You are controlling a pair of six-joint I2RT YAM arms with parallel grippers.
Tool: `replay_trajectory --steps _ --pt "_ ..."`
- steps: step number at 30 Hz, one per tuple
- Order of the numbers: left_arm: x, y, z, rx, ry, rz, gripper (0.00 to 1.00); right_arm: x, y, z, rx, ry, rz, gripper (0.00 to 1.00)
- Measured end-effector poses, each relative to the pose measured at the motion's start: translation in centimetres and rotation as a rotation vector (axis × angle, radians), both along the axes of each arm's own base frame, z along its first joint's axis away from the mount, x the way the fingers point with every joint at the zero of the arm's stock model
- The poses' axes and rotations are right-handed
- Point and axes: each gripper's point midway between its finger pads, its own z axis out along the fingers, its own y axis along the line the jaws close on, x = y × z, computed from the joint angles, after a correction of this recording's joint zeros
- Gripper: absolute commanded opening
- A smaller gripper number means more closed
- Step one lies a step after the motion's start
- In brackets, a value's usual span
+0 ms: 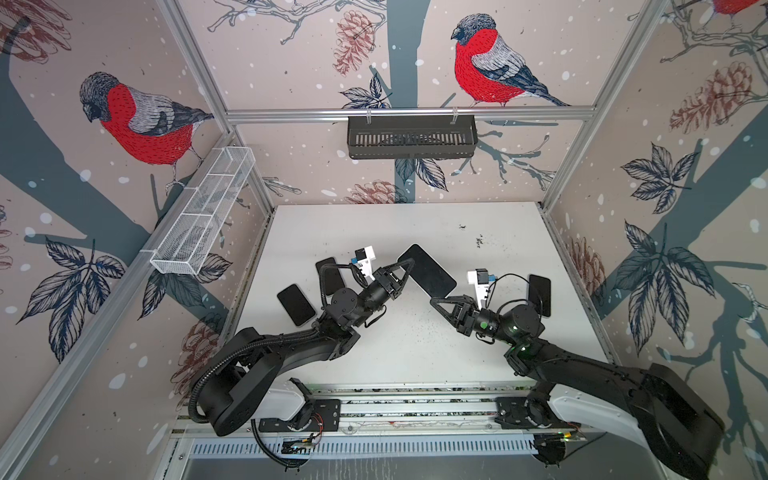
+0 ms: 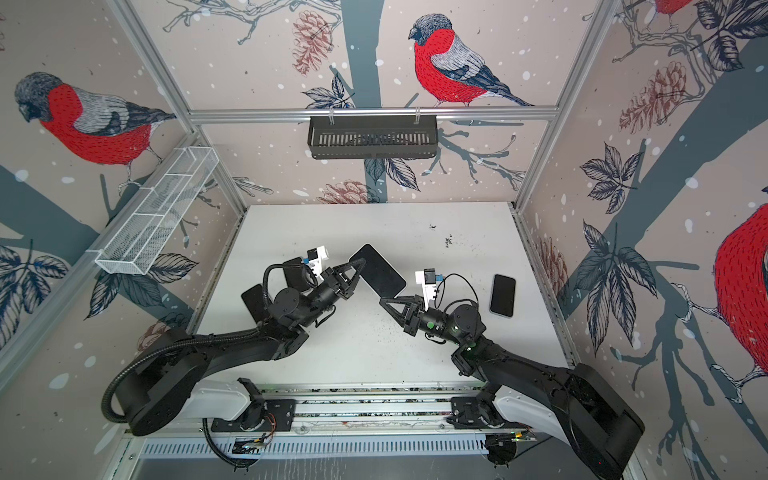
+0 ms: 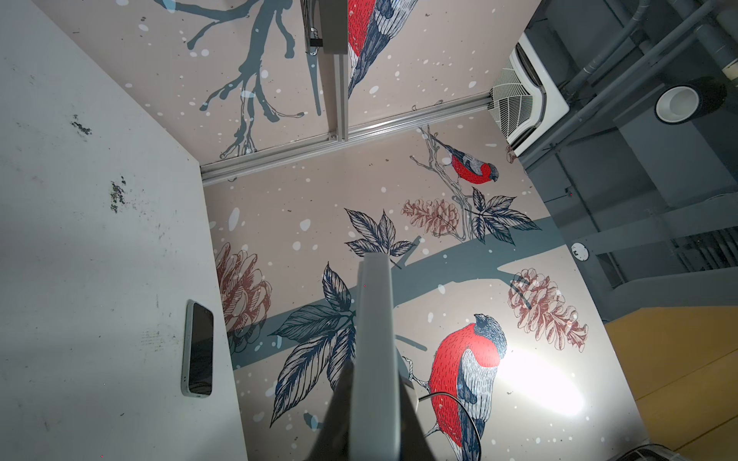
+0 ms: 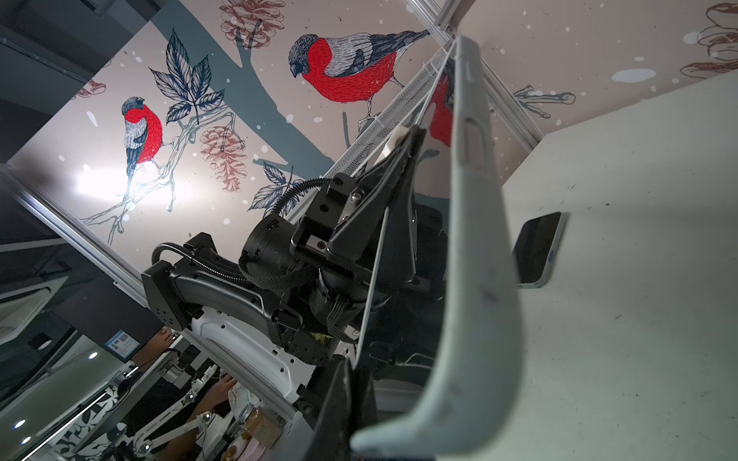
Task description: Take the phone out of the phone case
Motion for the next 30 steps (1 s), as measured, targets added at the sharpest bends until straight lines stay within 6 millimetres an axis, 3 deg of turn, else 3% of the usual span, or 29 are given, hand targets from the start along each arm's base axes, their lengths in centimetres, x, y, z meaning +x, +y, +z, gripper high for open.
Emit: replay_trajectory --steps 30 --pt "0.82 -0.67 0.64 0.052 0.045 0.006 0.00 0.53 0.89 -0.71 -0.154 -0.266 -0.060 0.02"
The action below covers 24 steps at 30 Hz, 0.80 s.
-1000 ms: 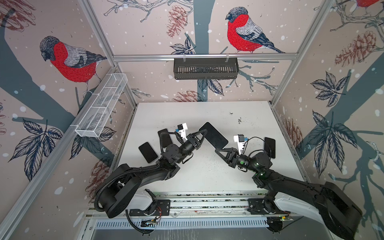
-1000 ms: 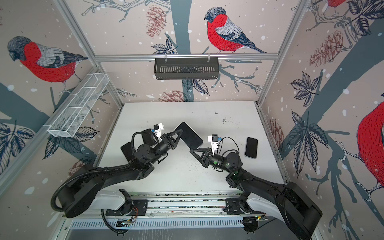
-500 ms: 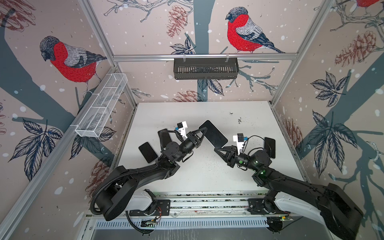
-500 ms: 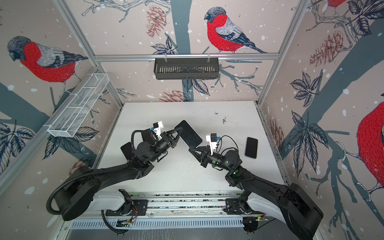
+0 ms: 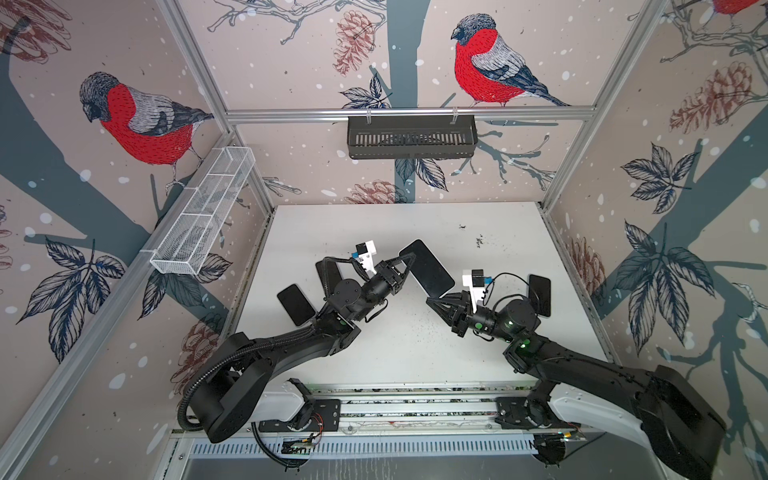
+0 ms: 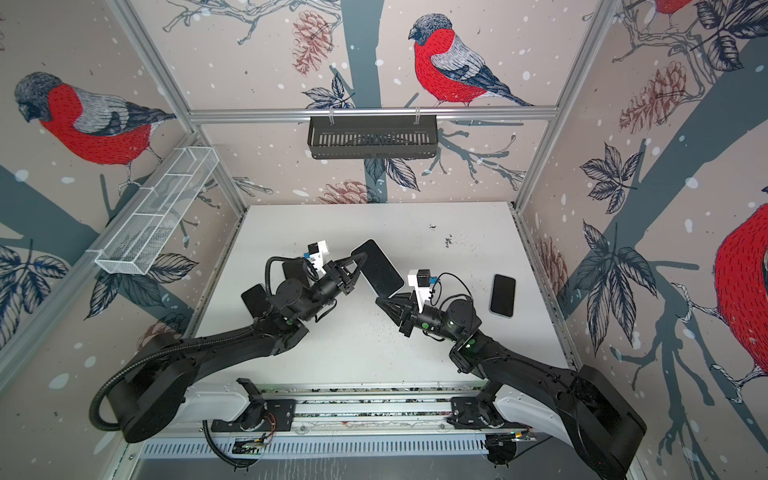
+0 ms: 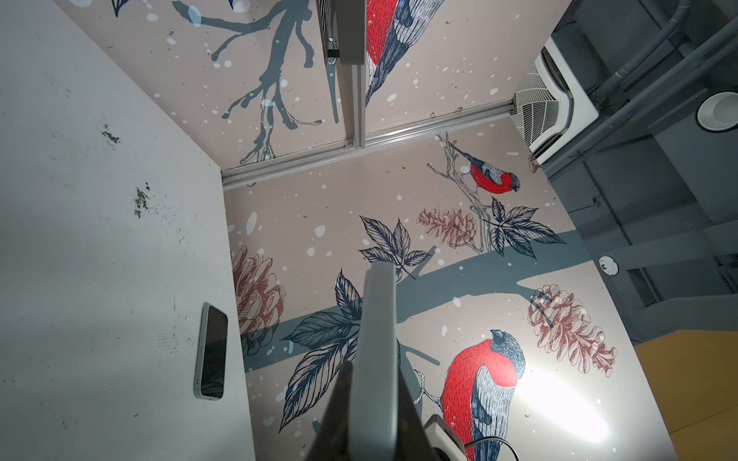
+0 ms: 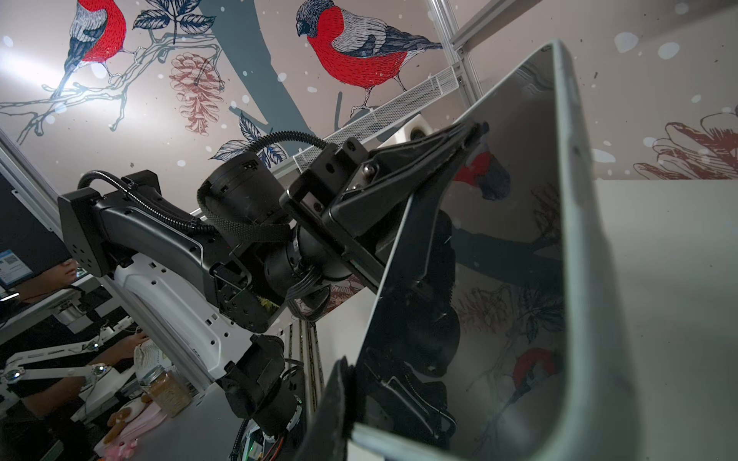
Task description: Take the phone out of the phone case
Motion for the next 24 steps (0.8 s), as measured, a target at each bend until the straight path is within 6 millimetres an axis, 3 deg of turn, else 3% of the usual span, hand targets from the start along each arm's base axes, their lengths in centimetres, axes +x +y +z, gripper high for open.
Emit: replay_trajectory --steps 19,24 --pt "0.1 -0.9 0.0 0.048 0.021 -0.032 0.00 0.0 -0.7 -0.7 -0.061 -0.101 -0.054 0.04" --pt "-0.2 -1.5 0.6 0.037 0.020 -0.064 0.00 2.0 -1.8 -4.6 -0.211 -0.068 -0.183 0.06"
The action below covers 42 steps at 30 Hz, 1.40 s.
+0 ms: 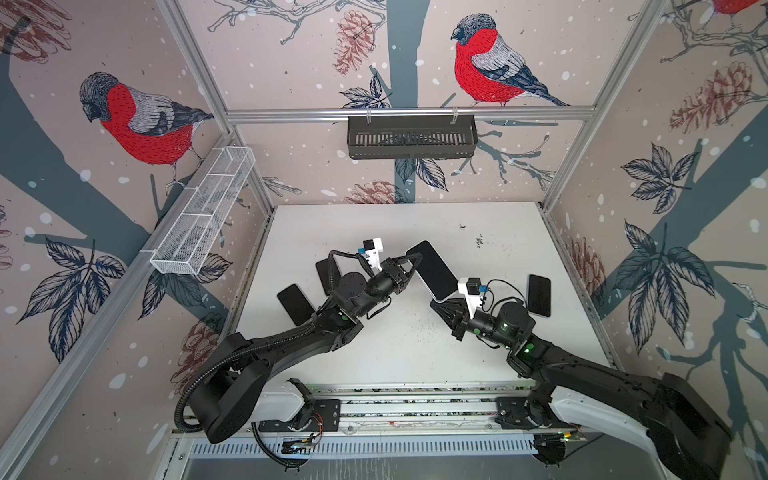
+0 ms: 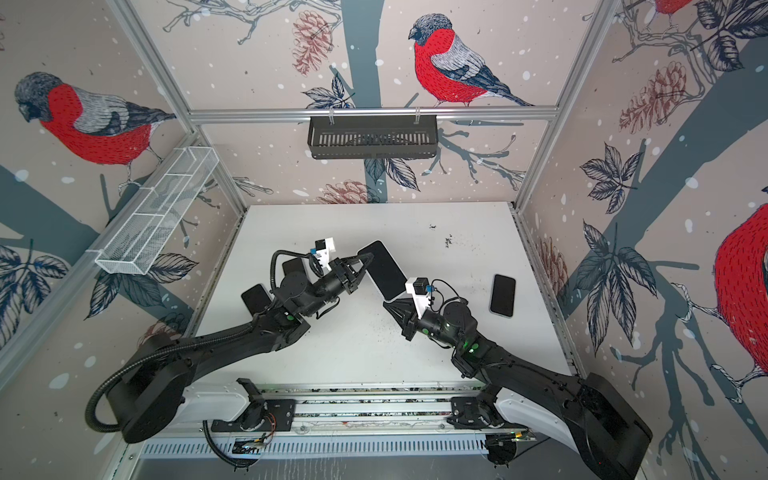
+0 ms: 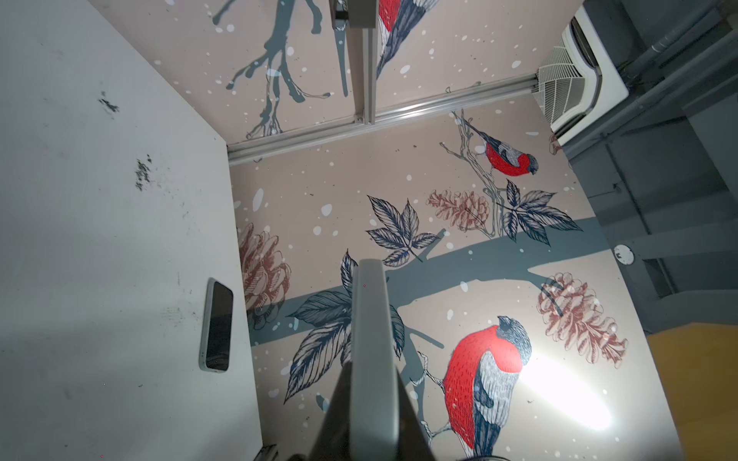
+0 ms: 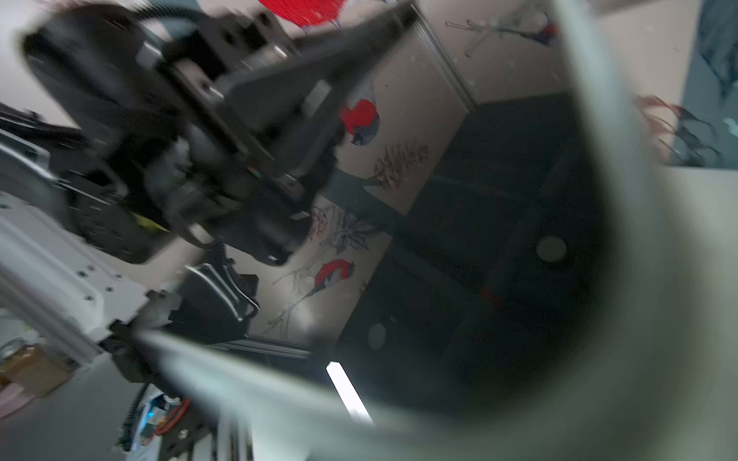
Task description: Take the phone out of the phone case
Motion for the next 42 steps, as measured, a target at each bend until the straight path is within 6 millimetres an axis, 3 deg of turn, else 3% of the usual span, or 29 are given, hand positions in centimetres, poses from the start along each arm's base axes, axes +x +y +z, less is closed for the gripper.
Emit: replay_trajectory --steps 3,5,8,11,18,23,31,42 --pt "0.1 0.0 0.2 -0.007 0.005 0.000 0.00 0.6 -0.5 -0.1 -0.014 -0.018 -0.046 0.07" --pt "0.1 -0.1 0.4 -0.010 0.001 -0.002 0.00 0.9 -0.9 -0.2 -0.026 -0.028 -0.078 0.20" --pt "-0.1 -0.2 0.5 -0.010 -0.002 -0.013 0.00 0.9 -1.5 0.3 -0.014 -0.044 -0.102 0.50" --pt "-0.3 -0.1 0.9 -0.005 -0.012 -0.023 0.00 0.4 -2.3 1.0 0.006 -0.067 -0.117 0.70" --pt "0.4 1.9 2.8 0.089 -0.087 0.011 0.00 -0.6 -4.1 3.1 0.034 -0.122 -0.155 0.91" --pt "1.9 4.7 4.4 0.252 -0.184 0.061 0.00 -1.8 -4.0 4.1 0.053 -0.139 -0.103 0.93" --pt "0.1 4.4 7.9 0.541 -0.457 -0.043 0.00 -2.7 -2.3 6.3 0.036 -0.135 -0.003 0.92" --pt "-3.6 4.1 6.3 0.733 -0.750 -0.255 0.00 -2.3 1.3 5.8 -0.229 -0.182 0.140 0.90"
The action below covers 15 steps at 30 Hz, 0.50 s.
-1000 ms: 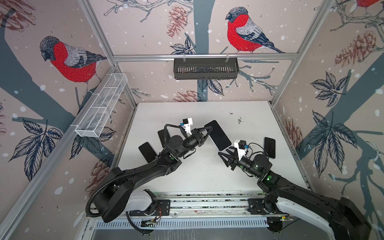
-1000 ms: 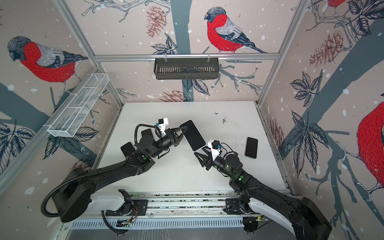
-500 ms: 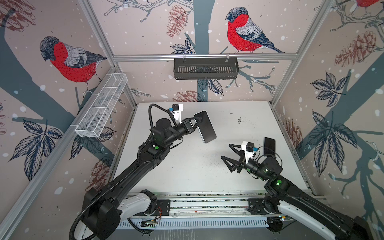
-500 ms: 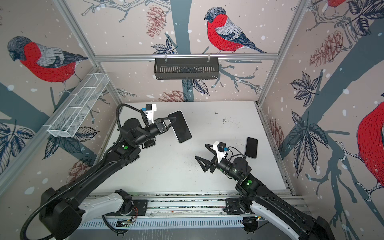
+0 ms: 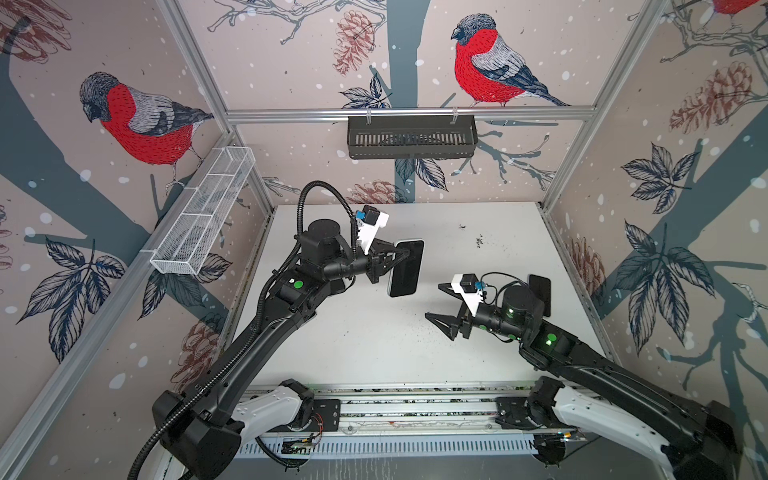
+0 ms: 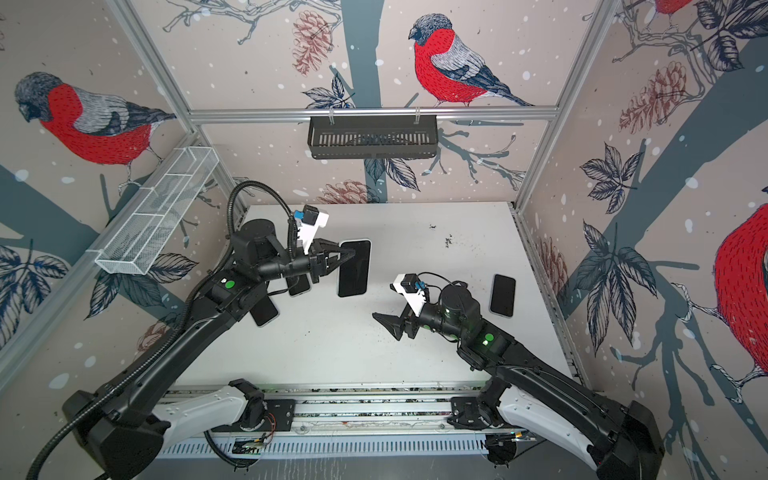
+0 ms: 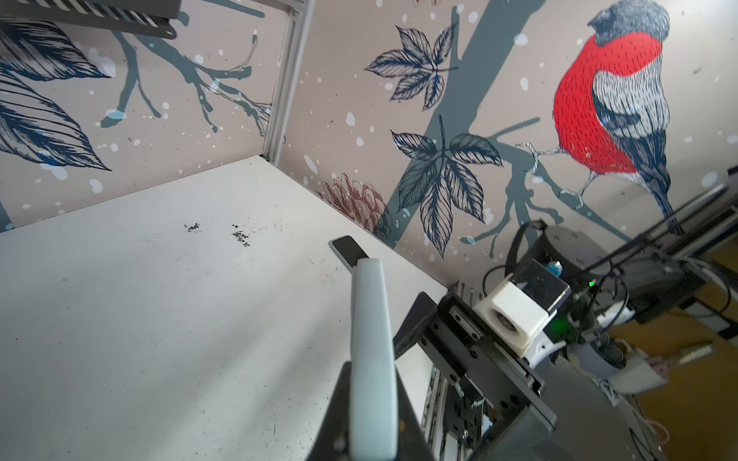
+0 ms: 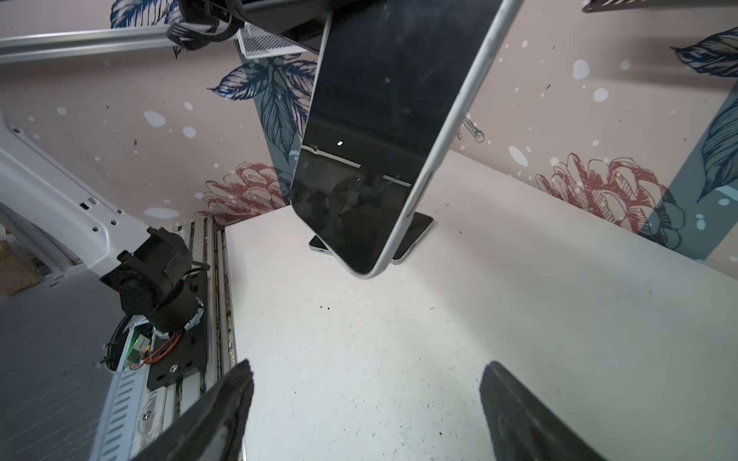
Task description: Take the phone out of the phone case
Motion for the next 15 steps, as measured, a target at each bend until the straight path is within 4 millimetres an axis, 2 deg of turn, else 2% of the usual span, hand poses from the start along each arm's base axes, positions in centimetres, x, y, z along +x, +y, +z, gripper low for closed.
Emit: replay_trajectory --steps 8,15 --pt "-2.9 0.1 -2.2 -0.002 -0.059 -0.147 0.00 -0.3 1.4 -1.9 -0.192 -0.043 0.130 0.84" --pt "-4.5 -0.3 -2.1 -0.087 -0.079 -0.248 0.00 -1.8 1.8 -3.2 -0.244 -0.100 0.260 0.81"
